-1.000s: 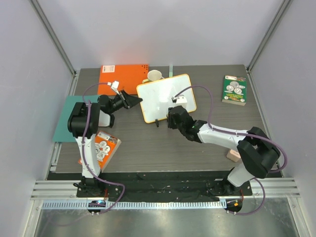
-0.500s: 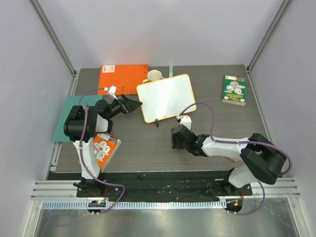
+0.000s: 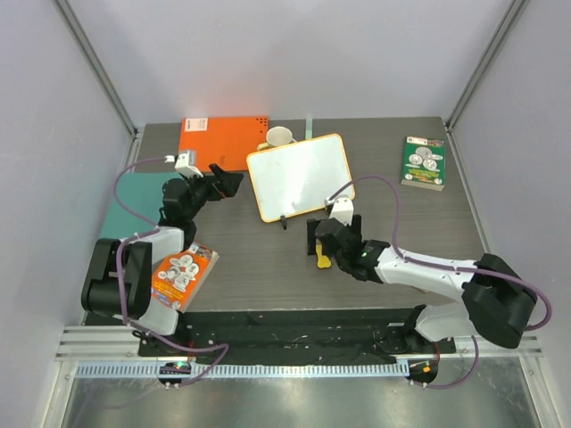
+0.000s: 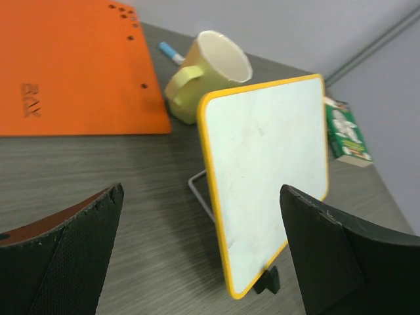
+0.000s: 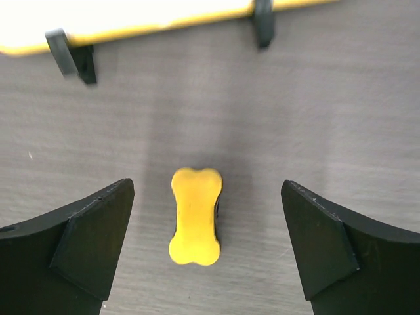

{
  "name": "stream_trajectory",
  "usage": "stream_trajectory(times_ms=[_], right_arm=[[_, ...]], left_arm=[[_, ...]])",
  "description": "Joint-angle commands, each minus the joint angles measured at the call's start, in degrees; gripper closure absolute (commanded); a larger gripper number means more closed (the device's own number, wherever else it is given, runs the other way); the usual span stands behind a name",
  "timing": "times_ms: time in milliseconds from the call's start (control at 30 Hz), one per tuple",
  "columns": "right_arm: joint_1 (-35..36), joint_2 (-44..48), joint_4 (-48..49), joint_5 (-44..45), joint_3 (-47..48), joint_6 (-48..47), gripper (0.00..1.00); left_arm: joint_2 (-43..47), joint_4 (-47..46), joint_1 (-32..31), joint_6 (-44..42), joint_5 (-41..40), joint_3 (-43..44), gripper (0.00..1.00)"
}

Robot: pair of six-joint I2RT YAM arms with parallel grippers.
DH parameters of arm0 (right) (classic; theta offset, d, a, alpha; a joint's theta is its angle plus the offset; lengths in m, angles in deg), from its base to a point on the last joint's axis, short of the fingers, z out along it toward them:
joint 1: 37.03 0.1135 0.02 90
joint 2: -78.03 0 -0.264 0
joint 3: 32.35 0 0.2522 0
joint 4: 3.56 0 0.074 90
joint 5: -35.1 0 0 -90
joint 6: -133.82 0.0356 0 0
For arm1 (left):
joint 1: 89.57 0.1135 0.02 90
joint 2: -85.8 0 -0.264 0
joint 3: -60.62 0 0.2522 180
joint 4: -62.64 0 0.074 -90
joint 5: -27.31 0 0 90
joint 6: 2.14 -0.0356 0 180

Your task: Erase the whiteboard

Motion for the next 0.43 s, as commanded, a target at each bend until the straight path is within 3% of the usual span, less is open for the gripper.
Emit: stream_trajectory(times_ms=[0, 133, 200, 333, 400], right_arm=[[-5.7, 5.8, 0.8, 6.1, 4.9, -5.5, 0.0], [-19.6, 9.9, 3.1, -2.2, 4.7, -8.9, 0.01], [-26.6, 11.9, 3.5, -3.0, 4.8, -11.4, 0.0], [-31.8, 15.5, 5.1, 4.4, 3.9, -15.3, 0.0], [-32.1, 20.6, 14.1, 5.7, -1.4, -18.0, 0.0]], left_arm=[[7.0, 18.4, -3.1, -7.8, -14.6, -0.7, 0.0], [10.5, 30.7, -6.5, -11.8, -21.7, 1.7, 0.0], [12.1, 32.2, -7.1, -12.1, -24.4, 1.3, 0.0], [15.5, 29.4, -7.1, -12.8, -25.8, -3.2, 0.0], [17.8, 29.4, -7.1, -12.7, -27.9, -4.2, 0.0]])
